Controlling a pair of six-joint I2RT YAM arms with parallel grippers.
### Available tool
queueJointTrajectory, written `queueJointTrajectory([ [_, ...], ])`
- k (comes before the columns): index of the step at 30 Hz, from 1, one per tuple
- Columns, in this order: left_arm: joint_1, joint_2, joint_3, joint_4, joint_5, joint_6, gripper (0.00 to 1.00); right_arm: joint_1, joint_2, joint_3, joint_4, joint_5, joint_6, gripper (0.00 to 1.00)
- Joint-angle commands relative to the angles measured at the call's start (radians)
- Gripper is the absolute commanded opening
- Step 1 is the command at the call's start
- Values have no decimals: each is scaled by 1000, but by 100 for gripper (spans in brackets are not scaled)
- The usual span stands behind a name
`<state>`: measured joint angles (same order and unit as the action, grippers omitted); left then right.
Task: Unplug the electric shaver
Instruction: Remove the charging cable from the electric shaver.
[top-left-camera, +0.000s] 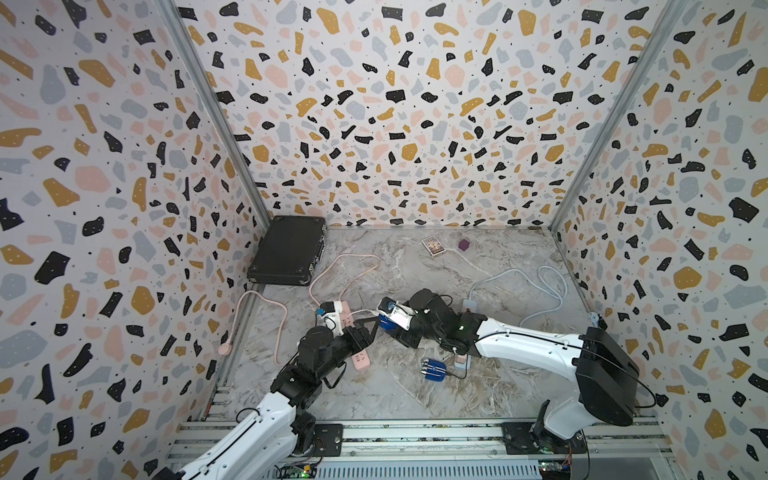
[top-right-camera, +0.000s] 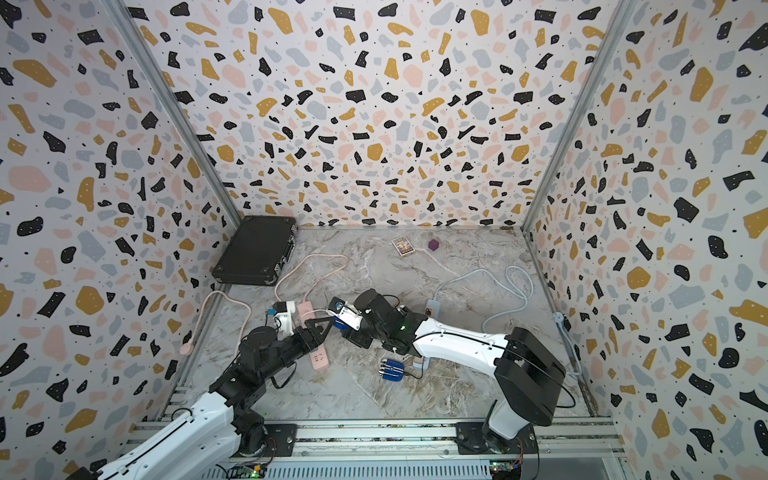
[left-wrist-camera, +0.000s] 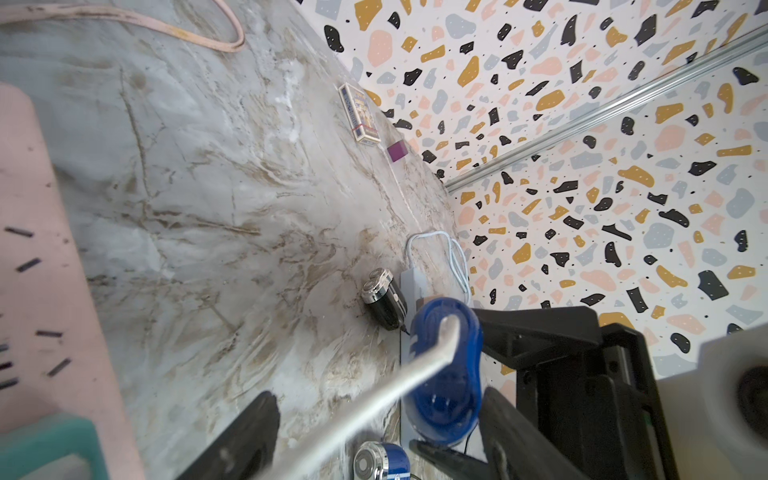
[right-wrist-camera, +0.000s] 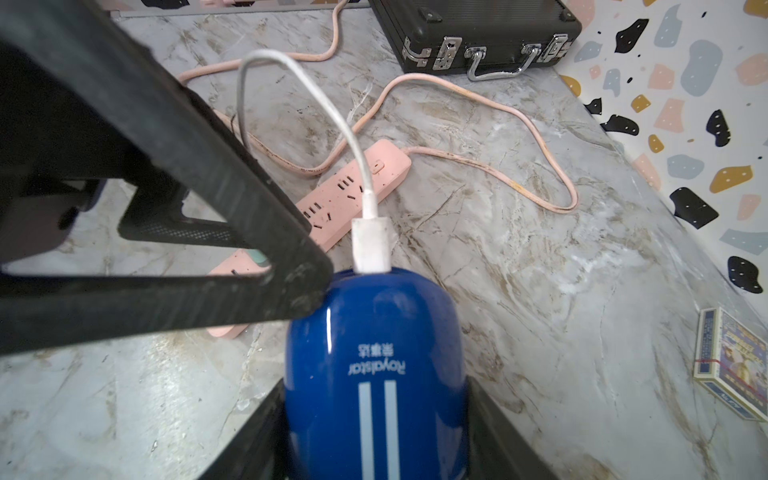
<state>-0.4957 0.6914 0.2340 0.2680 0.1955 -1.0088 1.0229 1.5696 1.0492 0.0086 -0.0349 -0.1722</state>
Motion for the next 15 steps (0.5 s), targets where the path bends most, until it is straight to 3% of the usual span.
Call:
queueJointTrajectory([
  [1,-7,-12,17,78,-24,21,76,2,-53,-2,44,-17,33,38],
  [7,-9,-36,25,62,-51,18,76,1,-49,-8,33,-16,37,37],
  [15,-8,-44,37,64,-102,15,67,2,-75,-26,33,-14,46,37],
])
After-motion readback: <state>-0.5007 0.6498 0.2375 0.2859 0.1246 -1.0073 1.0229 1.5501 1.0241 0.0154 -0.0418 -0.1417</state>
